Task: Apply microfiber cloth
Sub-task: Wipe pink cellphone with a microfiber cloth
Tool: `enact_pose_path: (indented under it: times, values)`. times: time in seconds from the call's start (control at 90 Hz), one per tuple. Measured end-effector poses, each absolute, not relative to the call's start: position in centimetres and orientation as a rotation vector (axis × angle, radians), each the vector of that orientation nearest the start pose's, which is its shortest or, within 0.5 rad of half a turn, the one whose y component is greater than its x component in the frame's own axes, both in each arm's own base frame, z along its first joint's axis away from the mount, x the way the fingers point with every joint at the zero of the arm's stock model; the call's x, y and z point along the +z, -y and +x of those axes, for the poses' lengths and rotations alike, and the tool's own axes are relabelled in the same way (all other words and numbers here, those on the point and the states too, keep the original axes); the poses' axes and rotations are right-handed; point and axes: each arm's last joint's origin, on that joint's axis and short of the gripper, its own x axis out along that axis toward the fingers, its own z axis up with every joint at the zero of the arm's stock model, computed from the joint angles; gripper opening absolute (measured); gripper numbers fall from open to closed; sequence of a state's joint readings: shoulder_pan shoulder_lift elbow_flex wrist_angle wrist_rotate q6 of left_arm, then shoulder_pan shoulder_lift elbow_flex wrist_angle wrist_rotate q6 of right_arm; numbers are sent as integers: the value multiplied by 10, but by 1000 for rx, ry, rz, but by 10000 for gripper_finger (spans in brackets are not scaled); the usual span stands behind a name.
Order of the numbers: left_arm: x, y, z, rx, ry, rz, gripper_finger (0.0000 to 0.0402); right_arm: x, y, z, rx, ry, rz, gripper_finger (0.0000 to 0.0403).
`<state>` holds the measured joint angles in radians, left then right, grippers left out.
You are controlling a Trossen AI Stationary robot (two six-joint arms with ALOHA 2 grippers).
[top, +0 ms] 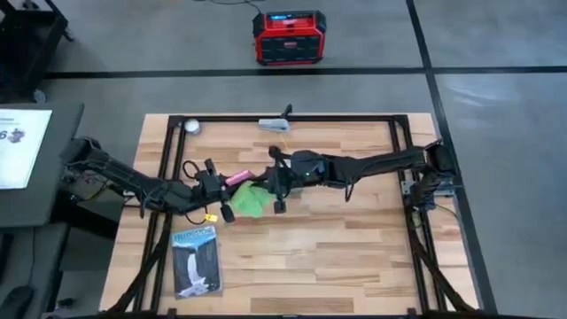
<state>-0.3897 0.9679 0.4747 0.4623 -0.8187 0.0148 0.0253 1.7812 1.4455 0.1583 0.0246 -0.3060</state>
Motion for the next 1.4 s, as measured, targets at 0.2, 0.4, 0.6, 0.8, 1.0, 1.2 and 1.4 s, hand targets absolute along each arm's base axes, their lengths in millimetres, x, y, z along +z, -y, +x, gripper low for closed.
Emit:
enact_pose_path:
  times: [0.2, 0.4, 0.6, 0.8, 1.0, 1.2, 1.4]
  values:
    - [255, 57, 195, 431, -31, 33, 2, 331, -8, 422, 26, -156, -327, 0]
    - [256, 57, 195, 442, -23, 25, 2, 335, -2, 423, 13, -118, -324, 0]
    - [255, 57, 195, 438, -33, 35, 2, 328, -1, 427, 32, -135, -292, 0]
    - [253, 57, 195, 437, -38, 32, 2, 325, 0, 432, 36, -110, -290, 0]
    - [253, 58, 199, 433, -27, 25, 2, 357, 1, 433, 45, -119, -342, 0]
    - [247, 58, 200, 411, -61, 57, 2, 362, 4, 431, 25, -137, -340, 0]
    - [248, 60, 200, 406, -63, 94, 2, 320, 8, 431, 30, -229, -276, 0]
